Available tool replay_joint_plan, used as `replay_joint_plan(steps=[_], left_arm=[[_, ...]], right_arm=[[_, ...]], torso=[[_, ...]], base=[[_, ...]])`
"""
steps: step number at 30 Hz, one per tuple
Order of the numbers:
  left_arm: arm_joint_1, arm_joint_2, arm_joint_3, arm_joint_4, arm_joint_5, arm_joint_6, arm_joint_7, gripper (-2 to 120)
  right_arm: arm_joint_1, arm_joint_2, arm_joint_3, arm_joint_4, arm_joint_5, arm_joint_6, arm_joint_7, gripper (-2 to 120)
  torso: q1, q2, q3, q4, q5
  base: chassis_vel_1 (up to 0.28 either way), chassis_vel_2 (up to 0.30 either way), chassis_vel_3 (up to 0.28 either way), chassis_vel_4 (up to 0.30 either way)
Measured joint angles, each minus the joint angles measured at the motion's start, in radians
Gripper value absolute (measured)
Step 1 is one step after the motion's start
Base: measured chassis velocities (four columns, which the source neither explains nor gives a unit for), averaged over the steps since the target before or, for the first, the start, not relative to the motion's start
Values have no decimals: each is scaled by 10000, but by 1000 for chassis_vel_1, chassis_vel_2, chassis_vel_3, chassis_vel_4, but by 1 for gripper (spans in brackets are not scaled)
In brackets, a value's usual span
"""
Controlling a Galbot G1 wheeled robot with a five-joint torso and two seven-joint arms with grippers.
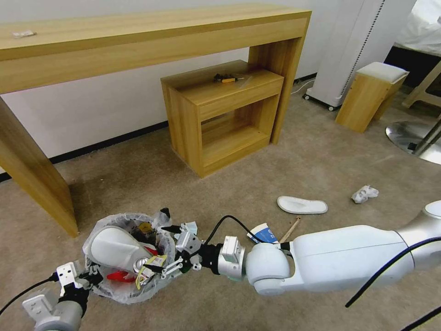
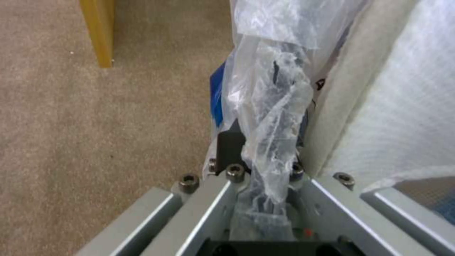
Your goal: Pick up the trash bin and place the garbage on the floor into it.
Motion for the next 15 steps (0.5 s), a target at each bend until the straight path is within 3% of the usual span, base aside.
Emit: replay_joint_plan(steps=[2,4,6,8,14,15], left_arm=[[0,-3,-11,0,-2,-1,0,0],[13,-36,-88,-42,-34,-4,0,0],[22,-41,-115,-67,-50,-4,-1,0],[95,-40,-243,-185,-120,-7,-11,0],[127,-87,-479,-326,-302,-20,-46,0],[137,-118,-544,-369,-357,-21,-57,0]], right_arm=[[-92,5,209,-35,4,0,18,100],[-666,10,1469,-240,81,0,96,100],[-810,-11,1772,-294,108,-2,106,100],[-1366,-242,2839,-548,119,-3,76,100],[-2337,-721,4385,-951,-134,97,-59,100],[-2803,-859,5052,-1106,-266,139,-118,100]], torso=[[0,0,0,-1,0],[0,0,0,1,0],[0,0,0,1,0],[0,0,0,1,1],[0,0,0,-1,1],[0,0,0,-1,2]], base=[[0,0,0,0],[0,0,0,0],[0,0,0,0],[0,0,0,0],[0,0,0,0],[0,0,0,0]])
